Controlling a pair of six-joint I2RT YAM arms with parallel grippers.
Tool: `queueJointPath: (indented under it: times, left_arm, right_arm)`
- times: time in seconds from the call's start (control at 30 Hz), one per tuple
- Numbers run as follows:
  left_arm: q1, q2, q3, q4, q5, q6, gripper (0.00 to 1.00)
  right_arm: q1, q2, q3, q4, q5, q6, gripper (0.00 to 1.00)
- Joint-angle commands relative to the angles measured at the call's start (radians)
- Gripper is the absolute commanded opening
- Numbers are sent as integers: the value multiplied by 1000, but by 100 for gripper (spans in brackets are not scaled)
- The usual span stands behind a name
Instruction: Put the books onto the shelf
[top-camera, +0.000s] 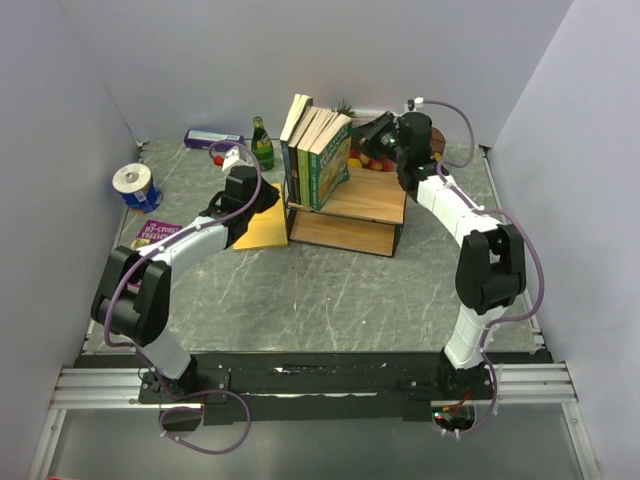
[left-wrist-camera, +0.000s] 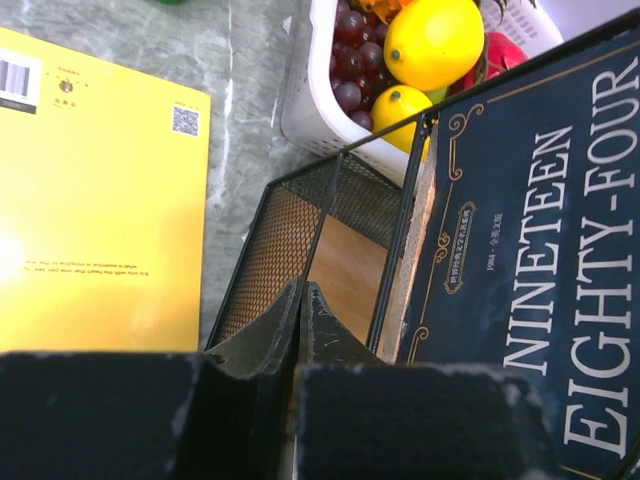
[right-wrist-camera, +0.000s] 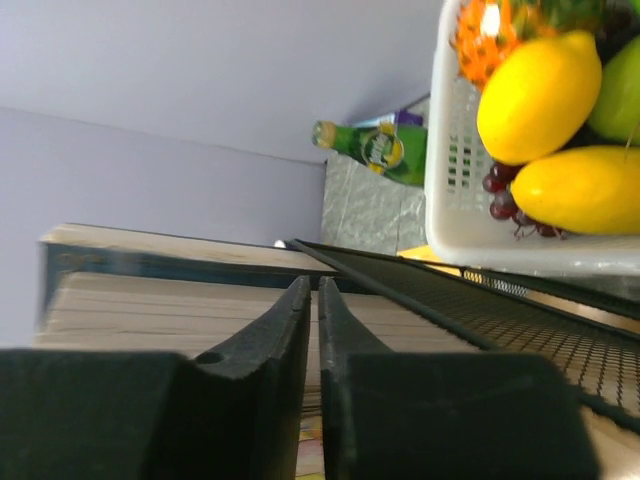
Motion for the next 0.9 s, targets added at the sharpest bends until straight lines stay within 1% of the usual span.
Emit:
queueJointPath:
  times: [0.0, 0.07, 0.1, 0.17, 0.2, 0.27, 0.3, 0.4, 0.5, 0.53, 0.6, 0.67, 0.73, 0.77, 0.8, 0.83, 0.87]
  left_arm:
    - [-4, -66, 24, 3, -48, 23, 6]
    - [-4, -74, 27, -6, -53, 29, 6]
    - [-4, -82, 28, -9, -57, 31, 6]
    - [-4, -92, 31, -20, -73, 39, 6]
    - [-4, -105, 33, -25, -77, 42, 6]
    - [-4, -120, 33, -34, -96, 55, 7]
    - [-4, -140, 34, -35, -102, 60, 7]
    - [-2, -187, 34, -51, -131, 83, 7]
    - [-4, -259, 14, -63, -163, 108, 7]
    - [-4, -279, 7, -66, -174, 120, 8]
    - [-4, -334, -18, -91, -214, 126, 9]
    - [-4, -367, -44, -114, -254, 137, 12]
    - [-1, -405, -64, -141, -277, 131, 16]
    - [4, -416, -84, -182, -284, 122, 19]
    - [13, -431, -94, -204, -289, 106, 25]
    - [43, -436, -107, -251, -274, 70, 27]
    - [94, -438, -142, -299, -216, 28, 32]
  right_arm:
    - [-32, -95, 6, -6, 18, -42, 22]
    - [-38, -111, 6, -14, 18, -52, 27]
    - [-41, -115, 9, -20, 15, -56, 32]
    - [-46, -132, 15, -40, 18, -72, 36]
    - [-44, -140, 16, -46, 22, -79, 41]
    - [-46, -160, 25, -77, 33, -100, 47]
    - [-46, -168, 29, -87, 36, -108, 52]
    - [-47, -209, 32, -144, 73, -151, 59]
    - [-46, -290, -4, -213, 152, -204, 61]
    - [-43, -347, -46, -222, 198, -215, 62]
    - [-32, -434, -99, -235, 238, -244, 63]
    - [-23, -488, -183, -230, 277, -261, 63]
    - [-10, -561, -256, -241, 297, -282, 63]
    - [-6, -585, -283, -238, 306, -287, 63]
    - [3, -632, -307, -238, 312, -301, 63]
    - [22, -657, -354, -235, 314, -310, 63]
    - [57, -698, -391, -236, 347, -333, 63]
